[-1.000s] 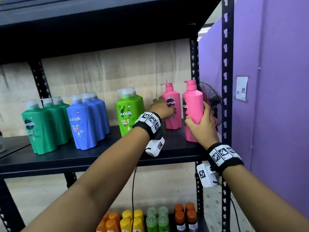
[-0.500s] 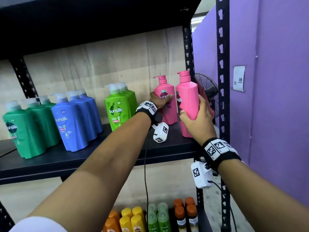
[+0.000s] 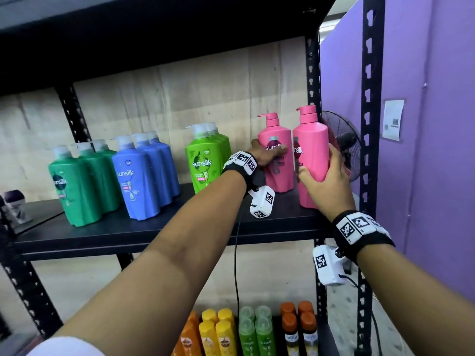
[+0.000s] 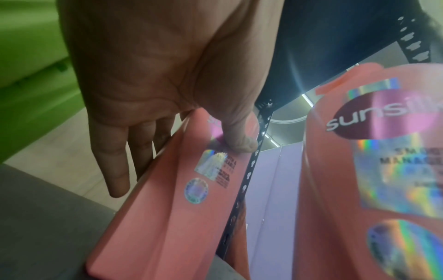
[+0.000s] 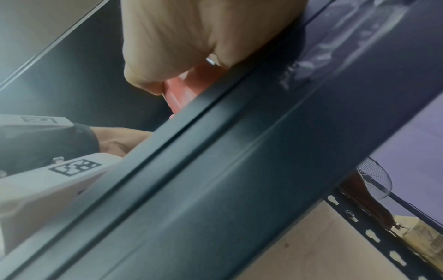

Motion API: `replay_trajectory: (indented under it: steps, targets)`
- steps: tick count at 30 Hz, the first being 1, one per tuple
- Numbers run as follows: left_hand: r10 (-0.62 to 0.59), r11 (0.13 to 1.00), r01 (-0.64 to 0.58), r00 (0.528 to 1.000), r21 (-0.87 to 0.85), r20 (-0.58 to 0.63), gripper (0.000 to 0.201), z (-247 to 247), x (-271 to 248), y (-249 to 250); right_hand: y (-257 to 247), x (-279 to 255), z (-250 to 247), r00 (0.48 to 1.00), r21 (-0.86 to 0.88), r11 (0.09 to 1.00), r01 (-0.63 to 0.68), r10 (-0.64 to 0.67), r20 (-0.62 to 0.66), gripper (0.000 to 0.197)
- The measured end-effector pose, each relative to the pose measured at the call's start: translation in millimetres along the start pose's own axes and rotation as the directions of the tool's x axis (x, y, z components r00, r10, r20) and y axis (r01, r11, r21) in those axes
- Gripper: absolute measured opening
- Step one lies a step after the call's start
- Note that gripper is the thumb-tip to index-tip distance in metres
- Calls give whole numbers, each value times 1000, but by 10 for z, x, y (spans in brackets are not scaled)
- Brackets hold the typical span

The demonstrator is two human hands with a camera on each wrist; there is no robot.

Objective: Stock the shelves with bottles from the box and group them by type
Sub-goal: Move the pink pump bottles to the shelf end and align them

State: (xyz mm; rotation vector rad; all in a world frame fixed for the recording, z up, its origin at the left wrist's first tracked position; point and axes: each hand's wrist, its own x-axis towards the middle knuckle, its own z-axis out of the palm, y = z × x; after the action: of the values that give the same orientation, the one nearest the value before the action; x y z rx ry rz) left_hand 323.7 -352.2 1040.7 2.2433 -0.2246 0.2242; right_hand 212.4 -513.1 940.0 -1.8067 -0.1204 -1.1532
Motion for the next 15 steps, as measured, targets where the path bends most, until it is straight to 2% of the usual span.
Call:
replay_trajectory:
  steps: [8,15]
  targets:
    - [24,999,-24,1000,29,2,96,-53,-129,-10,-2,0,9,1000,3,1000,-8,8,0,76]
    - [-3,1000,3,1000,23,12,103,-62,-186,-12,-12,-11,1,1000,13,1000,-7,7,16,76]
